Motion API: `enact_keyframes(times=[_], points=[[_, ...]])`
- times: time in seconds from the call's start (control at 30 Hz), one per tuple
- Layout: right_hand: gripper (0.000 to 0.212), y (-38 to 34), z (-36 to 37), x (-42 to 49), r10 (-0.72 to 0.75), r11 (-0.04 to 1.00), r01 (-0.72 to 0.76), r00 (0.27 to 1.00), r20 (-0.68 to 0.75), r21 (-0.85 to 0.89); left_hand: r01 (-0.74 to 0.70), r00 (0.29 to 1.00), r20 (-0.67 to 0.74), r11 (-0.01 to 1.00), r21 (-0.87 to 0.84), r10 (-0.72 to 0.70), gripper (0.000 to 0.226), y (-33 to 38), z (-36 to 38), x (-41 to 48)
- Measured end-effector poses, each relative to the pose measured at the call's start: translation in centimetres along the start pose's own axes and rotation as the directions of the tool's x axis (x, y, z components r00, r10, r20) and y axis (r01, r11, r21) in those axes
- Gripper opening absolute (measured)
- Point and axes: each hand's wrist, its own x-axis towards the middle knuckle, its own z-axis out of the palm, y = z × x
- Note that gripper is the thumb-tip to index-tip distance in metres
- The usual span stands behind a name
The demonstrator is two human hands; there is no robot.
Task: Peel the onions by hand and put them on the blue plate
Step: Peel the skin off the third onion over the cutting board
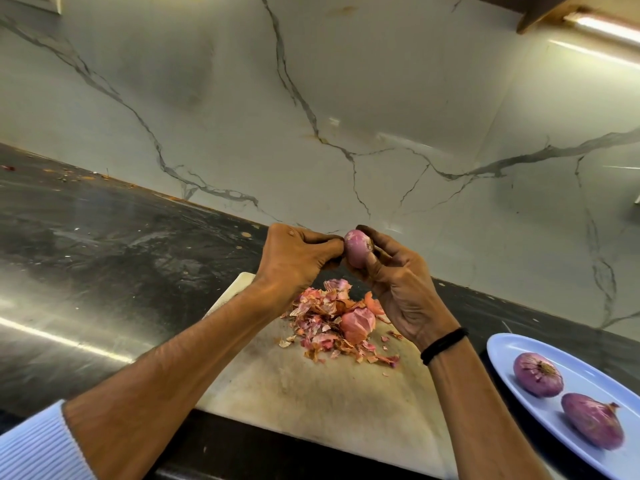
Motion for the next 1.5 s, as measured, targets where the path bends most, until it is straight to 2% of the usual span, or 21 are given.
enact_keyframes(times=[0.17, 0.33, 0.53, 0.67, 0.77, 0.9, 1.1, 1.3, 1.5], points=[[0.046, -0.02, 0.16, -0.12, 0.016, 0.998, -0.016, 1.0, 0.012, 0.058, -0.021, 1.0, -0.015, 1.0, -0.002, 0.021, 0.011, 0.0, 0.03, -0.14], [0.048, -0.38, 0.18, -0.11, 0.032, 0.991, -0.034, 0.999, 0.015, 0.126, -0.022, 0.999, 0.037, 0.998, -0.059, 0.024, 0.014, 0.29, 0.09, -0.27], [0.041, -0.2, 0.21, -0.03, 0.077, 0.993, -0.076, 0.997, -0.001, 0.095, -0.057, 0.998, 0.001, 0.998, 0.017, 0.057, 0.015, 0.22, 0.09, -0.26], [0.042, -0.35, 0.29, -0.09, 0.064, 0.993, -0.063, 0.998, -0.009, 0.104, -0.069, 0.996, 0.05, 0.998, -0.007, 0.069, 0.018, 0.28, 0.05, -0.34], [0.039, -0.08, 0.25, 0.04, 0.052, 0.997, -0.05, 0.998, -0.028, 0.065, -0.093, 0.995, 0.043, 0.992, 0.087, 0.09, 0.027, 0.13, 0.13, -0.45], [0.046, -0.01, 0.53, -0.01, 0.03, 0.999, -0.029, 0.999, -0.039, 0.012, -0.078, 0.997, 0.002, 0.981, 0.177, 0.079, 0.029, -0.16, 0.08, -0.18], [0.048, -0.43, 0.54, -0.29, 0.055, 0.995, -0.055, 0.998, -0.003, 0.087, -0.085, 0.996, 0.0, 0.985, 0.153, 0.086, 0.019, -0.41, -0.14, 0.03], [0.044, -0.58, 0.35, -0.35, 0.065, 0.993, -0.064, 0.998, -0.007, 0.104, -0.108, 0.992, 0.067, 0.994, 0.025, 0.106, 0.019, 0.07, 0.12, -0.53], [0.045, -0.61, 0.41, -0.33, 0.086, 0.992, -0.084, 0.996, -0.014, 0.091, -0.126, 0.992, 0.023, 0.983, 0.134, 0.124, 0.021, -0.28, 0.03, -0.04]])
